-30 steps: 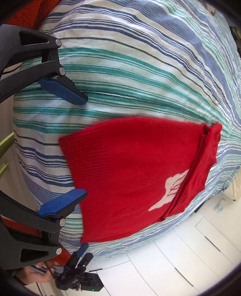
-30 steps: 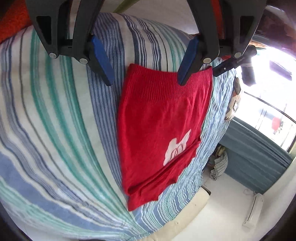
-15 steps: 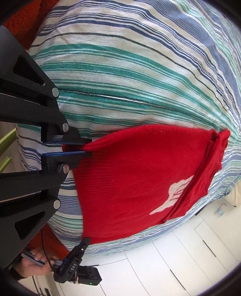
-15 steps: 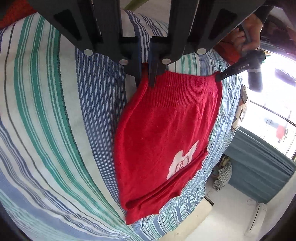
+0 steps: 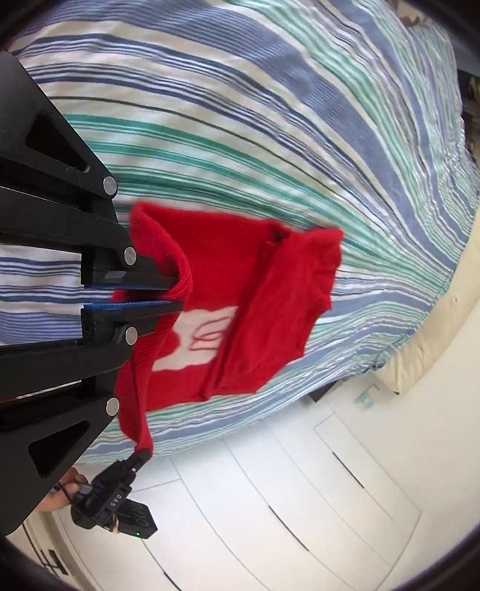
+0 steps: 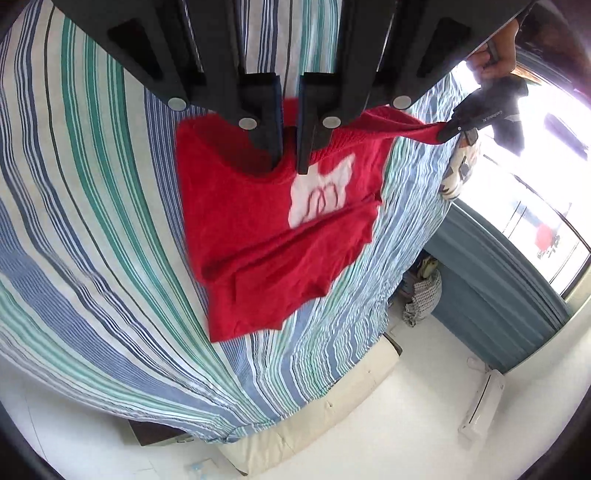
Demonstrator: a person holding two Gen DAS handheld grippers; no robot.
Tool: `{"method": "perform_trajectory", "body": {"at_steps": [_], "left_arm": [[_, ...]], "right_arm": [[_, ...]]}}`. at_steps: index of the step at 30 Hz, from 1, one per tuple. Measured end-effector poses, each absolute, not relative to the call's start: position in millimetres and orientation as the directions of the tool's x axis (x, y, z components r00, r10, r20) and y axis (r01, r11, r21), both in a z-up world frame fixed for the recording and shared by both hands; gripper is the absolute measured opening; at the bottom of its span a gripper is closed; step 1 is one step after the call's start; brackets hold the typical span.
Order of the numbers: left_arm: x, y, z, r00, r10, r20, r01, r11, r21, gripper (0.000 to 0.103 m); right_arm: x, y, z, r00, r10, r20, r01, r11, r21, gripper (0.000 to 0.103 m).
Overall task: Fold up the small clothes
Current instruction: 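Grasp the hem with the left gripper while the right gripper grasps it, fold toward the collar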
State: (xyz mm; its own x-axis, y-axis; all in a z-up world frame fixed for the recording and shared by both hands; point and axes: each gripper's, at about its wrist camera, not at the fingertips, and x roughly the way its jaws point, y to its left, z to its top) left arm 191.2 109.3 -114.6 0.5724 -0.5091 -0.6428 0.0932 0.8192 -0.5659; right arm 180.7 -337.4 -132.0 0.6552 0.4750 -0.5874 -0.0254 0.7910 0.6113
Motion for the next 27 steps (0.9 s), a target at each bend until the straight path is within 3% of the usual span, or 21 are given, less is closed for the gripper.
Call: {"method": "perform_trajectory", "body": {"at_steps": [8,15,17,18,19,20,21,24,27], "left_arm": [[349,81,-112,0.606,-0.426,-0.672,0.094,0.877,-0.472,0.003],[452,72,-145,0.597,-0.346,-0.724,0.036,0.913,-0.407,0.004],[474,71,-159,0.574,-0.312,-0.757,-0.002,0.924,-0.383,0.010],[485,71,-165,0.555,-0.288,-0.781,-0.028,0.931,-0.363,0.030],[492,73,-168,0.540,-0.259,-0.801,-0.053,0.939,-0.340,0.059],[495,77,-168,0.540,-0.245,-0.805,-0.071,0.940,-0.333,0.070],[494,83,-165,0.556,-0.238,-0.797,-0.081,0.938,-0.337,0.077],[476,97,-148,0.594,-0.234,-0.770,-0.073,0.937,-0.341,0.078],[434,97,-130,0.624,-0.240,-0.744,-0.011,0.949,-0.316,0.081]], "right_arm": [[343,-349,-124,0.695,0.411,-0.589,-0.004,0.822,0.569,0.006],[455,-361,-159,0.679,0.393,-0.620,0.046,0.820,0.570,0.006],[478,-362,-175,0.658,0.421,-0.624,0.051,0.802,0.595,0.006],[486,-363,-183,0.651,0.422,-0.632,0.067,0.797,0.601,0.008],[491,-365,-189,0.654,0.416,-0.632,0.081,0.792,0.605,0.013],[493,-368,-192,0.660,0.395,-0.639,0.099,0.797,0.596,0.019],[492,-372,-193,0.670,0.369,-0.644,0.117,0.804,0.583,0.033],[473,-380,-178,0.703,0.331,-0.629,0.112,0.823,0.558,0.036],[440,-364,-154,0.686,0.359,-0.633,-0.008,0.874,0.487,0.036]]}}
